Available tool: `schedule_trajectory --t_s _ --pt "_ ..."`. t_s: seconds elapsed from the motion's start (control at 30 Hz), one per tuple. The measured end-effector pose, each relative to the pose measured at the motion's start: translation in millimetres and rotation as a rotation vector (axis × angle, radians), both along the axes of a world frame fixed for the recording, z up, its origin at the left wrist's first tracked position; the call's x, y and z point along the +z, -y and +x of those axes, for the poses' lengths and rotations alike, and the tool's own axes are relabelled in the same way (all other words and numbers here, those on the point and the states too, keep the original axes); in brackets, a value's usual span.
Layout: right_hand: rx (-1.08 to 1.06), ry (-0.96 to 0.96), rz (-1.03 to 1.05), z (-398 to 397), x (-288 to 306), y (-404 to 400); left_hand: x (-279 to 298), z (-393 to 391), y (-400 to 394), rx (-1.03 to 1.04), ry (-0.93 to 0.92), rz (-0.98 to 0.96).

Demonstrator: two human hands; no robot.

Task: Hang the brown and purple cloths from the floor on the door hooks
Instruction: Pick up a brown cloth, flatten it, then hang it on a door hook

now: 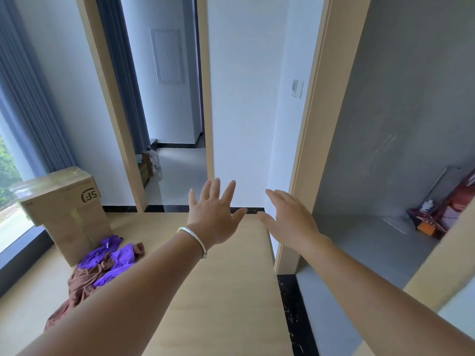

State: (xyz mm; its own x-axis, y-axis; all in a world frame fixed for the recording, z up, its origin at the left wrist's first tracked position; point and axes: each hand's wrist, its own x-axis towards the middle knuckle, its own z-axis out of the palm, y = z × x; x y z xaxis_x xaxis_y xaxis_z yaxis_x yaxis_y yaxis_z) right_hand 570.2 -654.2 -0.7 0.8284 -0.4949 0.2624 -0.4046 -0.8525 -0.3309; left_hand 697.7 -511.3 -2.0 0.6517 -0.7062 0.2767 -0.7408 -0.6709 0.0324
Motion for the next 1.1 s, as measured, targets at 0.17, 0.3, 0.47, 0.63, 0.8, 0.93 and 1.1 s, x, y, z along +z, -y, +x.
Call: schedule_trajectory --t_s 0.17,0.3,0.47,0.63,0.8,0.93,1.1 --pt "-0.014 -0.021 0.027 49 -6 31 -6 51 30 -0.003 -0.003 0.003" --pt "-0.013 -0.021 0.024 86 -10 61 -10 86 58 -0.005 -0.007 0.004" --pt "0.025 0.003 0.019 144 -21 105 -17 136 98 0.035 -0.001 0.001" --pt "0.065 0.011 0.047 206 -25 165 -13 193 151 0.073 0.021 -0.017" --pt "0.083 0.013 0.048 259 -22 225 -10 242 207 0.090 0.038 -0.019" --pt "0.089 0.004 0.044 292 -24 262 -12 273 244 0.110 0.036 -0.024" --pt "0.089 -0.027 0.058 324 -31 296 -20 308 273 0.119 0.004 0.008"
